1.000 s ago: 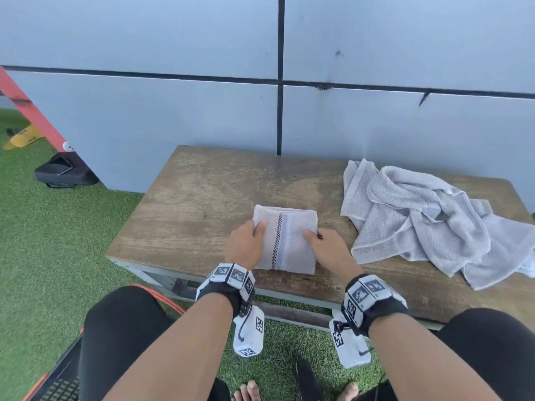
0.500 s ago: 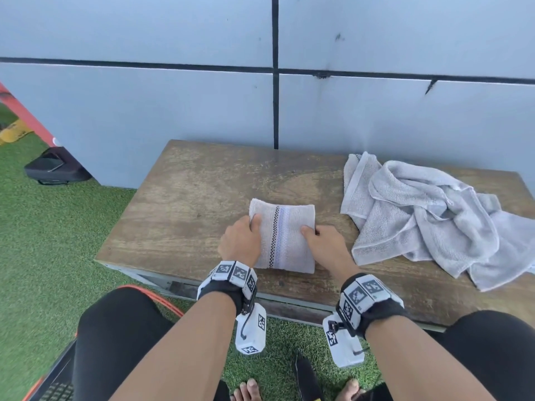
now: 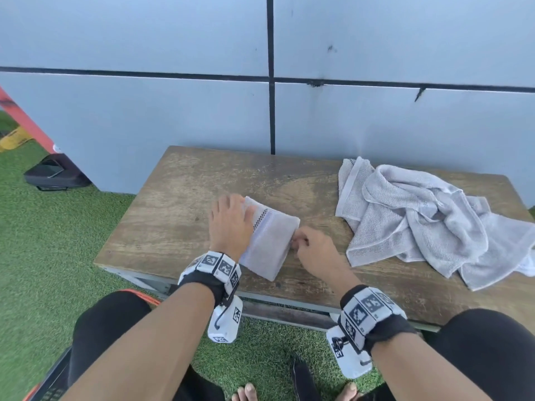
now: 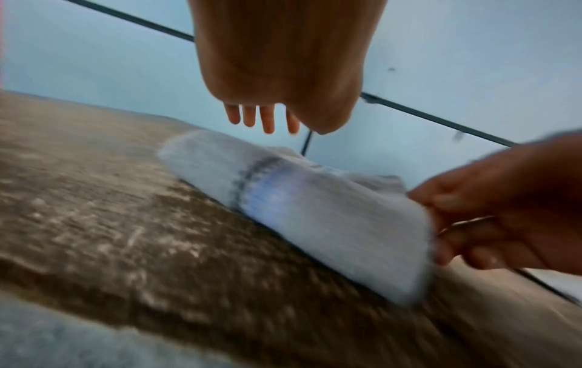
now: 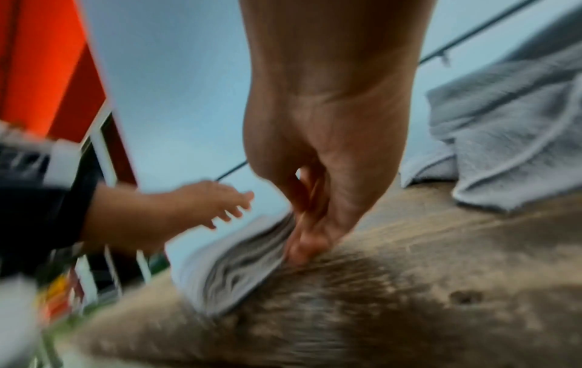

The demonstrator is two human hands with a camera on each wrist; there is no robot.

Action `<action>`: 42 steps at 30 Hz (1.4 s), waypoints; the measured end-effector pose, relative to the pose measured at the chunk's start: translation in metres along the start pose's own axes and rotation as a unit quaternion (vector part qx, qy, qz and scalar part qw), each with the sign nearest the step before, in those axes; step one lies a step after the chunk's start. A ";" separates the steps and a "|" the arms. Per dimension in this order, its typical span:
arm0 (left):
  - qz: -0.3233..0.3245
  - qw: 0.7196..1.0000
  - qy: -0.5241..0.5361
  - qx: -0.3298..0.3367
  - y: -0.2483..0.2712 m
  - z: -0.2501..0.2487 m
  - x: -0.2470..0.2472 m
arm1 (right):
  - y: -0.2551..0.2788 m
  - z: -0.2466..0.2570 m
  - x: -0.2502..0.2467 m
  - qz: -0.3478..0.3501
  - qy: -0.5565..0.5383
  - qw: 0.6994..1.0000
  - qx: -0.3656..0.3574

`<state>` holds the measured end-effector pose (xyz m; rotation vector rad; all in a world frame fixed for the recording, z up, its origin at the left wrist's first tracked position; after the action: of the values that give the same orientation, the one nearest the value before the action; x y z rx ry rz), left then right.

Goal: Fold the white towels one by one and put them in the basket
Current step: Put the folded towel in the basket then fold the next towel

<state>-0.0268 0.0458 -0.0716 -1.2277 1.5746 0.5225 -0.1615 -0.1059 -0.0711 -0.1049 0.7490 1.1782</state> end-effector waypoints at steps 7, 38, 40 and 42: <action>0.094 0.989 -0.095 0.067 0.046 -0.038 0.023 | 0.000 -0.012 0.001 -0.103 0.042 0.993 -0.027; 0.098 0.986 0.088 0.105 0.022 0.003 0.031 | -0.027 0.038 0.039 -0.125 0.179 0.932 -0.289; 0.120 0.986 0.017 0.117 0.021 0.012 0.036 | -0.037 0.035 0.053 -0.082 0.241 0.930 -0.265; 0.126 0.985 -0.013 0.115 0.024 0.013 0.040 | -0.050 0.026 0.060 -0.045 0.292 0.927 -0.233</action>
<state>-0.0408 0.0477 -0.1182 -0.8509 1.7252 0.4985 -0.0958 -0.0668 -0.1007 -0.9110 0.9516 1.2281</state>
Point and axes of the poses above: each hand's wrist, its own y-axis away from the middle knuckle, its own x-axis out of the palm, z = x × y, the point moved 2 cm from there along -y, towards the middle knuckle, and after that the axes turned 2 degrees about x, right-handed, at the moved point
